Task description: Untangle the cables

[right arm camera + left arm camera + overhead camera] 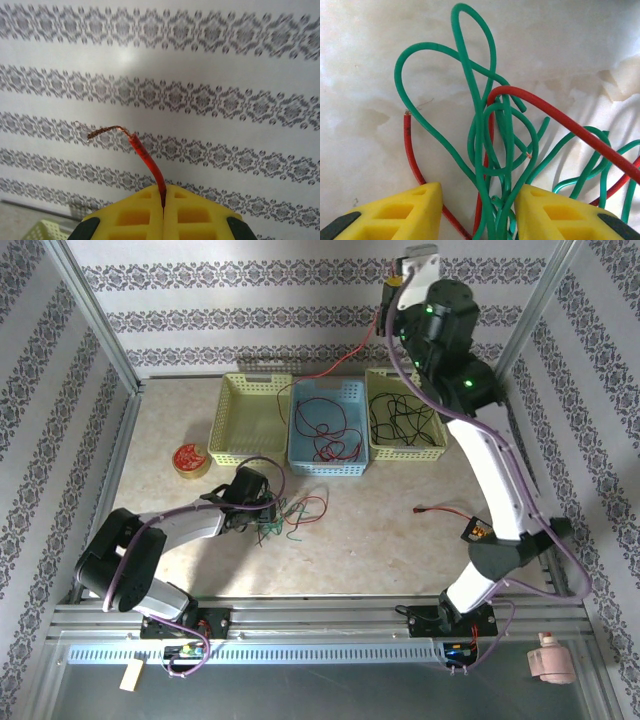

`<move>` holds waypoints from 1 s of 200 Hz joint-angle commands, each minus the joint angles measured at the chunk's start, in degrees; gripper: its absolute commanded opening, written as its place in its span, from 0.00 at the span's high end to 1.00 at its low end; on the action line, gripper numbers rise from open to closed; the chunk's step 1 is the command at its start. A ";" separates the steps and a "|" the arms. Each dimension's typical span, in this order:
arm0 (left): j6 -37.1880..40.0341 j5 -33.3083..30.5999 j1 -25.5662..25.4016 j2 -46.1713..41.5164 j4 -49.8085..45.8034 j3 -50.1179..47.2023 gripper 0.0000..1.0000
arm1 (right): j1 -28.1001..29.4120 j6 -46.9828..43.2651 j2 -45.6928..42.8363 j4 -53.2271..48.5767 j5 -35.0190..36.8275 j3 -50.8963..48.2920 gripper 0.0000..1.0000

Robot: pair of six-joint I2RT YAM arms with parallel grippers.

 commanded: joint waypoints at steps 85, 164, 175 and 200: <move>-0.11 -0.99 0.88 -1.35 -3.64 0.31 0.58 | 2.67 3.96 9.65 -1.58 1.31 -18.08 1.00; 0.33 -0.24 0.88 -2.75 -4.22 0.38 0.58 | 1.95 16.87 23.90 -2.54 -9.19 -21.03 0.88; 0.27 -0.12 0.88 -3.00 -4.00 0.36 0.58 | 1.97 17.85 24.56 -2.22 -9.24 -21.15 0.75; 0.24 0.06 0.88 -3.23 -3.99 0.23 0.58 | 2.31 17.72 22.00 -0.80 -4.68 -23.75 0.58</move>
